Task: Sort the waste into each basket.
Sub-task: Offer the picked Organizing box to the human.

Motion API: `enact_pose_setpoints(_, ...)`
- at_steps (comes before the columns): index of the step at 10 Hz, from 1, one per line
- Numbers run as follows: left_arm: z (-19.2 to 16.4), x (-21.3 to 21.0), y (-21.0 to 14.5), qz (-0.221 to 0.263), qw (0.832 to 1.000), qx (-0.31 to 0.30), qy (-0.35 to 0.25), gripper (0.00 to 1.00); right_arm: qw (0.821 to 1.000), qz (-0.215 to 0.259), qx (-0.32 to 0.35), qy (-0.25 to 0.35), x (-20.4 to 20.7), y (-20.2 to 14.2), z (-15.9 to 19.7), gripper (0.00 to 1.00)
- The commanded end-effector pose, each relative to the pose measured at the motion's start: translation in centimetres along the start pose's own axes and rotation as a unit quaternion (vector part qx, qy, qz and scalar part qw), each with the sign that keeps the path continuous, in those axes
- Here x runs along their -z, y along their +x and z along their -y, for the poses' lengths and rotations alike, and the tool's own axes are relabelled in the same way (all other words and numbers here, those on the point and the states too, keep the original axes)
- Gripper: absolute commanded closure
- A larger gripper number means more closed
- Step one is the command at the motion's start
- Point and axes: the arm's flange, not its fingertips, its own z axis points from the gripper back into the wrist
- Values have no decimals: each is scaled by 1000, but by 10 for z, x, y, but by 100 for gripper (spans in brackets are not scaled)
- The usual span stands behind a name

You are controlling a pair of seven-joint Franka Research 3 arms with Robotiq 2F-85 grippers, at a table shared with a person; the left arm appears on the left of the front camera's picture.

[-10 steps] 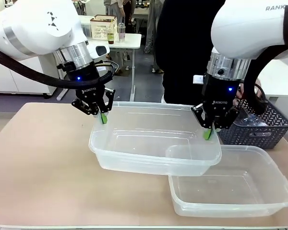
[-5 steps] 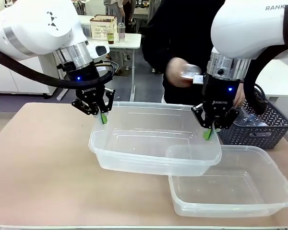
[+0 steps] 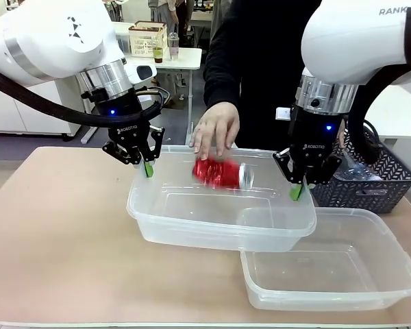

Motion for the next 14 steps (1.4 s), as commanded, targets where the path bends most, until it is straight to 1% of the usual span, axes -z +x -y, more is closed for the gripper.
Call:
enact_pose_setpoints(1,0,-4,2,4,1000,-8,-16,94,1000,-6,-5,-5,-4,-1,-3,95)
enact_pose_setpoints(14,0,-4,2,4,1000,-8,-16,94,1000,-6,-5,-5,-4,-1,-3,95)
